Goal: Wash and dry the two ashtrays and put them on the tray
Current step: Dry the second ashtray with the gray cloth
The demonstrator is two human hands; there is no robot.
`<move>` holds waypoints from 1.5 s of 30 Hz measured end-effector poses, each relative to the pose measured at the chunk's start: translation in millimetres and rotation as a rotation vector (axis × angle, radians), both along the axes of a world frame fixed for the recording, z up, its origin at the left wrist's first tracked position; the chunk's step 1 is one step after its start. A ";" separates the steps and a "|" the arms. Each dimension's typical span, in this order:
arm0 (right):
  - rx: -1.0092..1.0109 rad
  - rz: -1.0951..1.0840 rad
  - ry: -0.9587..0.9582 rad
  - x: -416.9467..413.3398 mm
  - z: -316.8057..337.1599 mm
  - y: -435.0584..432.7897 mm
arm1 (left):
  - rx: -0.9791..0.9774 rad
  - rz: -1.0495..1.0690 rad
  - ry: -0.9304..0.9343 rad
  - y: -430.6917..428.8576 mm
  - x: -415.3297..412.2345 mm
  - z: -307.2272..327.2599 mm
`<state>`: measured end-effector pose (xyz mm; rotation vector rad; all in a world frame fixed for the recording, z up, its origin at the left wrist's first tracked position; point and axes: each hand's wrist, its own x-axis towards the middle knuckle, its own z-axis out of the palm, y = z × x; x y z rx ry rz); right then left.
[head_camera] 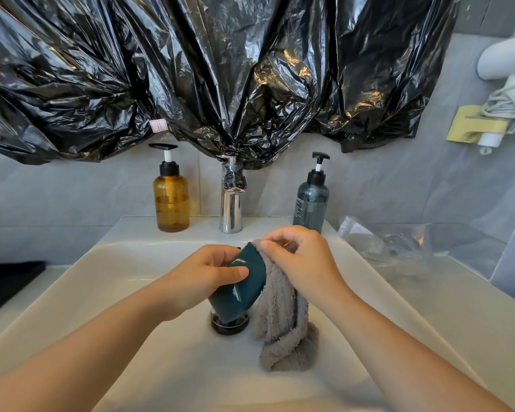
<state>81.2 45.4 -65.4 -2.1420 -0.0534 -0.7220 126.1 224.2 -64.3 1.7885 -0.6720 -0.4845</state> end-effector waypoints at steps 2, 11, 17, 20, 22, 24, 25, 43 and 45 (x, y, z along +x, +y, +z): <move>0.051 -0.093 -0.025 -1.9 2.8 -11.8 | -0.060 0.076 0.048 1.0 3.0 1.0; 0.096 0.022 0.206 -10.9 3.5 -24.1 | -0.201 0.500 0.078 -4.0 4.8 10.8; -0.218 0.012 0.660 -16.9 -6.1 -33.6 | -0.149 0.509 0.055 -2.2 4.6 10.5; -0.185 0.021 0.728 -14.3 -11.7 -33.0 | -0.133 0.516 0.037 -0.7 3.9 11.4; -0.226 0.014 0.757 -11.6 -14.8 -29.2 | -0.124 0.517 0.026 -0.1 3.3 11.9; -0.322 0.008 0.802 -8.9 -18.8 -29.9 | -0.119 0.517 0.024 -0.2 3.6 11.3; -0.329 0.006 0.847 -8.7 -19.5 -30.3 | -0.114 0.518 0.024 -0.3 3.6 10.9; 0.353 0.089 0.058 -20.3 10.1 -4.4 | -0.282 0.546 0.139 -4.9 -4.8 15.2; 0.365 0.155 -0.018 -22.6 12.3 6.9 | -0.292 0.523 0.144 -5.8 -5.8 14.5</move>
